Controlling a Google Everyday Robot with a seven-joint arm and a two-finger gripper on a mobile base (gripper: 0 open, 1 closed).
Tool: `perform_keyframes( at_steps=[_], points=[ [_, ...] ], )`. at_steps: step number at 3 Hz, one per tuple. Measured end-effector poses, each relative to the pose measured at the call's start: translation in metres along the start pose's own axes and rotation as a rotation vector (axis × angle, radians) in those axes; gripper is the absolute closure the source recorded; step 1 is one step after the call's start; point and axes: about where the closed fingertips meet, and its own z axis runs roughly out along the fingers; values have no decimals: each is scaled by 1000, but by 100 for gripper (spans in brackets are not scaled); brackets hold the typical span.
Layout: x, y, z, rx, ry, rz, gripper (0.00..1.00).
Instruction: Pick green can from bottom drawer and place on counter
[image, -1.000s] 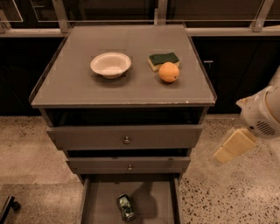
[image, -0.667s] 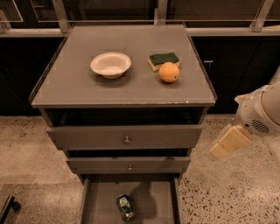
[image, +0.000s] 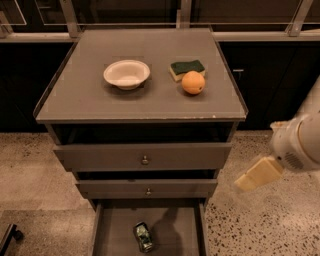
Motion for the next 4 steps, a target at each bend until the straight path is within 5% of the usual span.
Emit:
perform_keyframes(
  at_steps=[1,2,4],
  points=[
    [32,40,45,-31,-51,228,0],
    [67,83,106,-76,-50,358,0],
    [74,82,116,-10,-90,384,0]
  ],
)
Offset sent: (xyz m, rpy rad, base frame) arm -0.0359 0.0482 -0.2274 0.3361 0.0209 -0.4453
